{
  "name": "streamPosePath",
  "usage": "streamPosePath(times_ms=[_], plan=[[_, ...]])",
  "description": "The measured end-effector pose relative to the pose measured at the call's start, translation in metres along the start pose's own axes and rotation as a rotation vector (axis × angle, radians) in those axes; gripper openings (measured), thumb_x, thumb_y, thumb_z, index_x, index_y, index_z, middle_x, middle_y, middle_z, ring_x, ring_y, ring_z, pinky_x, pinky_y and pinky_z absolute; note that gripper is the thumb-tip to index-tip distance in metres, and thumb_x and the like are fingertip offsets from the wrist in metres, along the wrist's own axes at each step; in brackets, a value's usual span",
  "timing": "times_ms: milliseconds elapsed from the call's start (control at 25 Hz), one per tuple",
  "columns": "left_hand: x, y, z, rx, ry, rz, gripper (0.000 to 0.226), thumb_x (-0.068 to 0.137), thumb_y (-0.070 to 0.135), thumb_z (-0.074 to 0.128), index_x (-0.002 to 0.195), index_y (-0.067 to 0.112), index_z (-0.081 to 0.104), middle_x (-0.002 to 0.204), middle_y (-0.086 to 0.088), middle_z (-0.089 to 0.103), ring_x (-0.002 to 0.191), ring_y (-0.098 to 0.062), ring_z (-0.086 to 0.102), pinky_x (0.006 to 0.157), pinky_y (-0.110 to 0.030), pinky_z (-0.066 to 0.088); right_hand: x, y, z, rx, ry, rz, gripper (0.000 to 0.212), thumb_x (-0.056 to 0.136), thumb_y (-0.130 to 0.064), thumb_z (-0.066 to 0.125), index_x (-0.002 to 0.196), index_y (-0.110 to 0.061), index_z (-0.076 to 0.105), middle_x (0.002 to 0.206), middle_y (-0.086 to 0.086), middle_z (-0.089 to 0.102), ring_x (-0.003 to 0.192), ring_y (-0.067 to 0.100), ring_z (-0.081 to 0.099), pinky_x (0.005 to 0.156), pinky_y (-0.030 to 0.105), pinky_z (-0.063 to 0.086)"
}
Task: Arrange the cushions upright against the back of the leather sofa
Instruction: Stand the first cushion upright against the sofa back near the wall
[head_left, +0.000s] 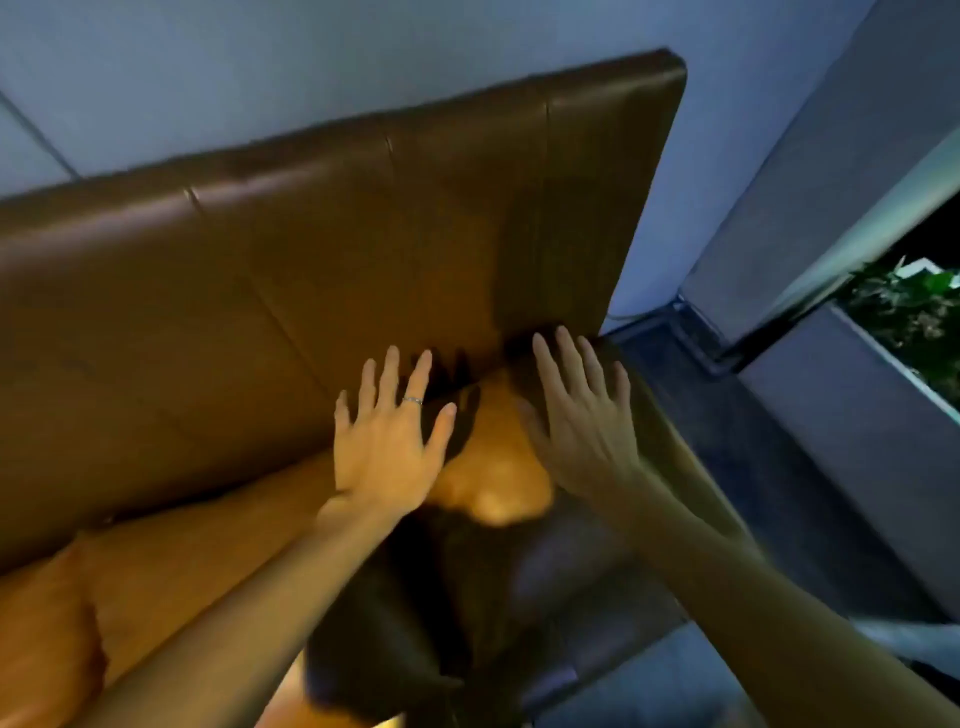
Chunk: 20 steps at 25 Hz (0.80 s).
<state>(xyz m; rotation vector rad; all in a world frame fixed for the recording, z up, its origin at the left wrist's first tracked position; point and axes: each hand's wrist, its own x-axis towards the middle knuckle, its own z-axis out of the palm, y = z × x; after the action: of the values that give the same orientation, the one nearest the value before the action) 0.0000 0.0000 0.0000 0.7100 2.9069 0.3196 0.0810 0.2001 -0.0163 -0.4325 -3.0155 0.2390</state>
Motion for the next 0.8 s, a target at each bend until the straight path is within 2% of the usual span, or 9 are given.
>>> streamPosePath(times_ms=[120,240,440,640,720,800], plan=[[0.003,-0.002,0.056,-0.07,-0.195,-0.153,0.067,0.103,0.059,0.027,0.162,0.035,0.005,0.172,-0.003,0.002,0.157,-0.029,0.003,0.121,-0.056,0.014,-0.005,0.024,0.051,-0.039,-0.108,0.043,0.071,0.101,-0.06,0.03,0.16,-0.022,0.017,0.167,0.014,0.021,0.152,0.037,0.023,0.114,0.066,0.021],[0.004,0.002,0.11,-0.102,-0.279,-0.219,0.067,0.104,0.057,0.03,0.162,0.034,0.006,0.172,-0.004,0.002,0.156,-0.031,0.004,0.119,-0.057,0.014,-0.01,0.044,0.103,-0.033,-0.213,0.066,0.073,0.099,-0.059,0.036,0.159,-0.021,0.02,0.166,0.017,0.022,0.15,0.041,0.024,0.111,0.069,0.022],[0.021,0.009,0.168,-0.161,-0.295,-0.268,0.068,0.103,0.058,0.032,0.162,0.033,0.008,0.172,-0.008,0.005,0.155,-0.036,0.008,0.118,-0.057,0.02,-0.007,0.057,0.149,-0.02,-0.288,0.079,0.072,0.101,-0.06,0.029,0.161,-0.024,0.012,0.167,0.018,0.017,0.151,0.043,0.017,0.111,0.072,0.02],[0.023,0.014,0.188,-0.159,-0.265,-0.318,0.068,0.103,0.057,0.03,0.161,0.032,0.007,0.172,-0.009,-0.001,0.155,-0.038,0.001,0.119,-0.06,0.02,-0.004,0.057,0.159,-0.008,-0.267,0.095,0.071,0.1,-0.061,0.028,0.16,-0.024,0.018,0.165,0.017,0.023,0.15,0.043,0.02,0.11,0.071,0.023],[0.02,0.011,0.19,-0.19,-0.251,-0.35,0.067,0.103,0.057,0.032,0.161,0.034,0.007,0.172,-0.005,-0.001,0.156,-0.036,0.001,0.117,-0.064,0.017,-0.005,0.058,0.157,-0.005,-0.258,0.084,0.069,0.099,-0.061,0.032,0.157,-0.024,0.028,0.16,0.018,0.033,0.146,0.044,0.03,0.106,0.069,0.03],[0.018,0.006,0.192,-0.318,-0.213,-0.518,0.071,0.102,0.058,0.038,0.161,0.033,0.007,0.172,-0.004,0.001,0.154,-0.038,0.009,0.115,-0.066,0.02,-0.001,0.063,0.151,0.016,-0.192,0.057,0.06,0.099,-0.057,0.038,0.147,-0.022,0.045,0.149,0.018,0.047,0.134,0.043,0.045,0.097,0.064,0.039]])
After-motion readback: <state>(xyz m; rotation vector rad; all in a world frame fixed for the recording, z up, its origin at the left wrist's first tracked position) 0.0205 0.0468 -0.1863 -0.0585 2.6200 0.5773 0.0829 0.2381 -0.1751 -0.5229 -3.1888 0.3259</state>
